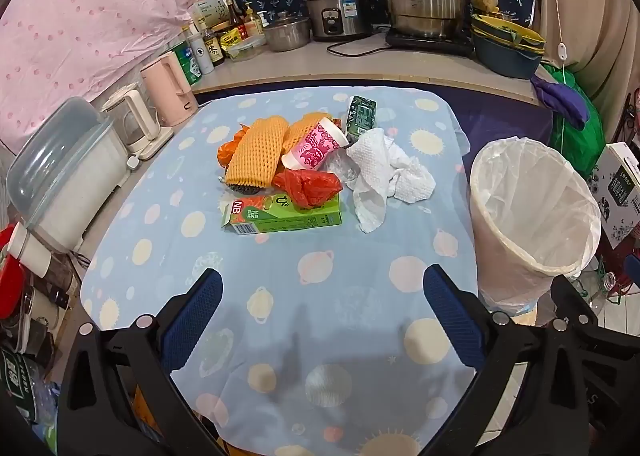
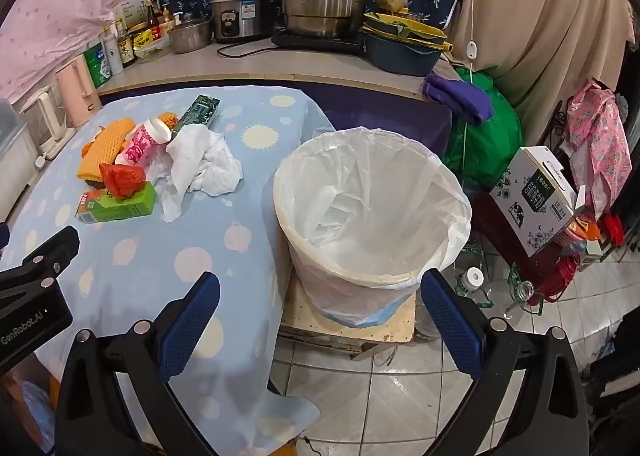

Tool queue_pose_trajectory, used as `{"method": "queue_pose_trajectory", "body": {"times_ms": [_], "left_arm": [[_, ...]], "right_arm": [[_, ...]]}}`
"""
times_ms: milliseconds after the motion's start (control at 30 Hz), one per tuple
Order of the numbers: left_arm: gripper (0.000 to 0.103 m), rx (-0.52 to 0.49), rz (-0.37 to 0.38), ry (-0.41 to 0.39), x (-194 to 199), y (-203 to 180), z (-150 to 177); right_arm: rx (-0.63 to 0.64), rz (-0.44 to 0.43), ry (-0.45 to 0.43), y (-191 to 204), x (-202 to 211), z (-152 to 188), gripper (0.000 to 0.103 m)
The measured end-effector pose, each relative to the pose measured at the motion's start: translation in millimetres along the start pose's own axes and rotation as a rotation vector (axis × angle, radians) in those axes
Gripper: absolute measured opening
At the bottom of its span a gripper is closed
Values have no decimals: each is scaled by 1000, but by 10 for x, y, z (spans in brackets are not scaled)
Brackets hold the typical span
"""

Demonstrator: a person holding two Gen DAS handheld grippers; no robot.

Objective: Collect trash

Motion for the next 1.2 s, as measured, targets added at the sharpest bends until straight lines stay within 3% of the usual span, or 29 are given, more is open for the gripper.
{"method": "queue_pose_trajectory", "body": {"times_ms": [1200], "left_arm": [[96, 3, -29, -5, 8, 61, 26]], "right_arm": [[32, -30, 3, 100, -20, -12, 96]]}}
Point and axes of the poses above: each gripper's, at about its wrist camera, not at the fingertips, and x roughly against the way its jaws point, y to its left, z to its underside, the point moved 1 cm from there along -x, roughly the way its jaws point, and after that the axes turned 4 degrees about -y, right-handed, at the moved point
